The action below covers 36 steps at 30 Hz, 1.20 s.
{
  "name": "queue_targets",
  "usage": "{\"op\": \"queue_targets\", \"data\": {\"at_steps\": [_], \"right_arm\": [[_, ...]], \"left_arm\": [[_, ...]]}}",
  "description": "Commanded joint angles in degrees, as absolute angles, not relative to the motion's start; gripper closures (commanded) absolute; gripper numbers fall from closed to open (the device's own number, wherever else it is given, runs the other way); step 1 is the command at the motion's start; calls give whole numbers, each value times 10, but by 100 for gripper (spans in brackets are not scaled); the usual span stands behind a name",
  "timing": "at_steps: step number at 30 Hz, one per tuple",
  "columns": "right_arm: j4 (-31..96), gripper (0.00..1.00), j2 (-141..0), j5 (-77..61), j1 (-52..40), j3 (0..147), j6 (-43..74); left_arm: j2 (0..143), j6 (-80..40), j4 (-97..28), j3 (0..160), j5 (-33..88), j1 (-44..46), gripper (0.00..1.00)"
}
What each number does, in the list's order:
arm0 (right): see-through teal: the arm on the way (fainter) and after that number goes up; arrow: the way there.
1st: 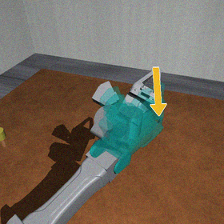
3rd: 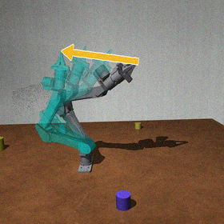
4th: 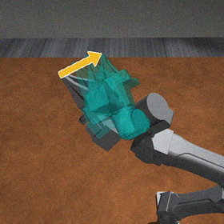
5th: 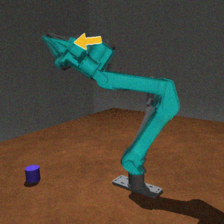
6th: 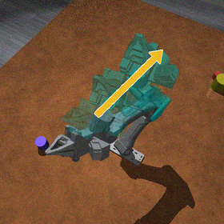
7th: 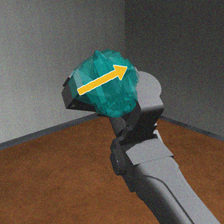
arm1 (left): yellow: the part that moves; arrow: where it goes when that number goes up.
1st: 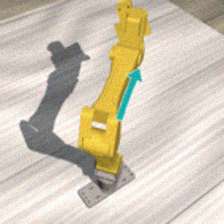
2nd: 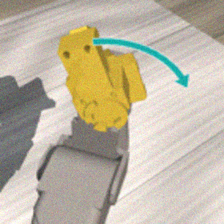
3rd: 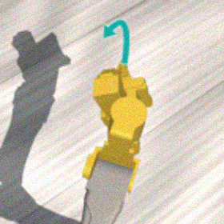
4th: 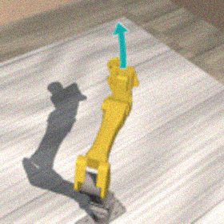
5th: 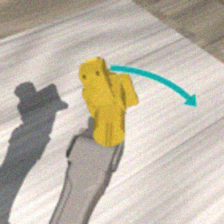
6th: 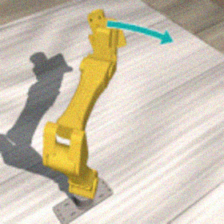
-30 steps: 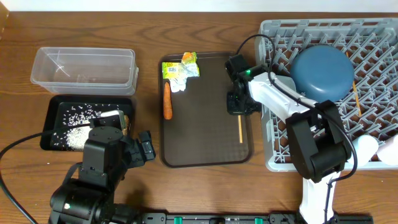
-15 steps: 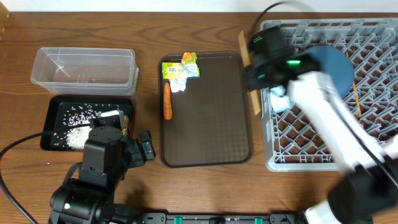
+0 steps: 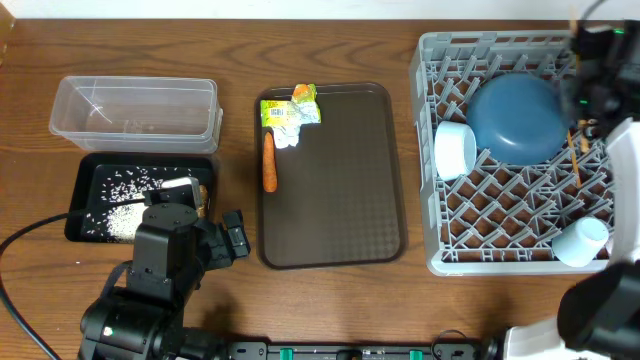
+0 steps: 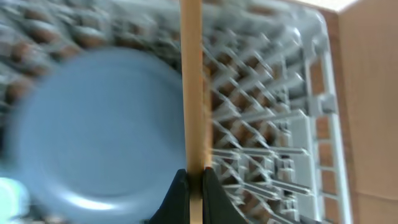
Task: Sort waste into correct bins and load items into the dishwasher rack
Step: 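Grasp the second chopstick with right gripper and place it in the rack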
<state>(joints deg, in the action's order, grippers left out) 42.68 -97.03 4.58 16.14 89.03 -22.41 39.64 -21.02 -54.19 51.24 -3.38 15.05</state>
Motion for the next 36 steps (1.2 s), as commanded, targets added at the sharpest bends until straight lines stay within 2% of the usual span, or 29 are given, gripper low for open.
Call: {"op": "queue_targets", "data": {"at_steps": [1,9,10,11,12,19,25,36], "right_arm": [[420,99,-1002,19,194,884,-285],[429,99,-1072,19,213,884,-296],[433,95,-1076,19,211,884,-292],[436,69,-1077,19,210,884,-279],[436,1,-1077,19,209,884,-263],[453,1,-1014,-33,203,884,-172],[470,1,-877,-146,188,884,-126],[577,1,-636,-182,177,884,-99]], "left_arm": [[396,-210,-544,524,-36,147,2],[396,-210,-544,524,-36,147,2],[396,-210,-544,524,-36,147,2],[396,-210,-544,524,-36,147,2],[396,-210,-544,524,-36,147,2],[396,-210,-544,524,-36,147,2],[396,-210,-544,524,-36,147,2],[396,-210,-544,524,-36,147,2]]}}
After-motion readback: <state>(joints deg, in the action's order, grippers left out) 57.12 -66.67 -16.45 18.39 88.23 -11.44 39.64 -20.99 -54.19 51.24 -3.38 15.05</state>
